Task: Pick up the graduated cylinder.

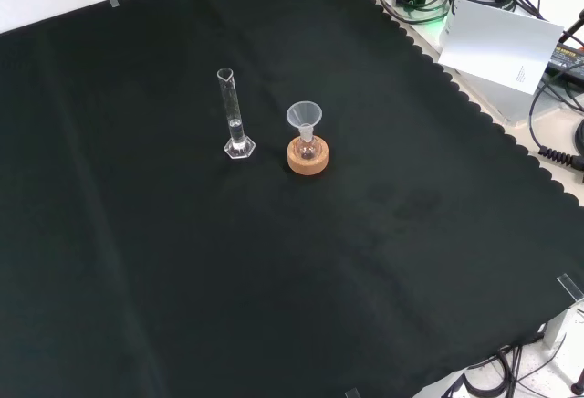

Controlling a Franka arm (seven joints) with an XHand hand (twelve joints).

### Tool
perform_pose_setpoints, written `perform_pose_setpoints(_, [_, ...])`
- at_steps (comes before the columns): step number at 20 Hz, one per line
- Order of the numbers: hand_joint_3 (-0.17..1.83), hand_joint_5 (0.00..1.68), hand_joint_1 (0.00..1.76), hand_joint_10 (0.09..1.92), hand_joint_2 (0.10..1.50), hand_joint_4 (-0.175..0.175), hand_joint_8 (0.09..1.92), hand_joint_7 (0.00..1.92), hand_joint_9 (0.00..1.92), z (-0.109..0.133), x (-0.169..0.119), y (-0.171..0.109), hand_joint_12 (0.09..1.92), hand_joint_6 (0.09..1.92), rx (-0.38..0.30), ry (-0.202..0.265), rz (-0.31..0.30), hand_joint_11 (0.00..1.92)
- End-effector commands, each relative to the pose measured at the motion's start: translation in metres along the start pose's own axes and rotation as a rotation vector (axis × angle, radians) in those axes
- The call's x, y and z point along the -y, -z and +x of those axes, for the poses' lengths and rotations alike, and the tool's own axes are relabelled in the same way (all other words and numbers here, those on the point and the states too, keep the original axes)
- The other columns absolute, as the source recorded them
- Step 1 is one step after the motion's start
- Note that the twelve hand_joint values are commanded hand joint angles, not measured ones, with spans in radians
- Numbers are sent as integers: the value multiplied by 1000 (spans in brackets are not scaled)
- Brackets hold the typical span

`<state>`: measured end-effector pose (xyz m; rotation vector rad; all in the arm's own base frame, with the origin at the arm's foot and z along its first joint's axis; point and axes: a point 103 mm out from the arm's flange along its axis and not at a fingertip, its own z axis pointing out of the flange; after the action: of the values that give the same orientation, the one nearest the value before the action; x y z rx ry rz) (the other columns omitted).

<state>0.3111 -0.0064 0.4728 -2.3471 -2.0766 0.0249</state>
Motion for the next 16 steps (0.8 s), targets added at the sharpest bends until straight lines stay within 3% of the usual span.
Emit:
perform_pose_setpoints(1, [292, 269, 11, 685, 1245, -8, 556, 8, 236, -17, -9, -22, 1379, 87, -9, -51, 24, 149])
perform_pose_setpoints(7, [277, 292, 41, 691, 1233, -20, 569, 38, 259, -34, -33, -52, 1378, 87, -43, -69, 18, 156])
perform_pose_setpoints(10, [266, 312, 70, 698, 1222, -27, 587, 75, 292, -46, -53, -75, 1377, 87, -94, -68, 0, 170])
perform_pose_setpoints(16, [251, 355, 100, 705, 1206, -42, 628, 150, 359, -70, -104, -140, 1369, 87, -180, -59, -11, 182])
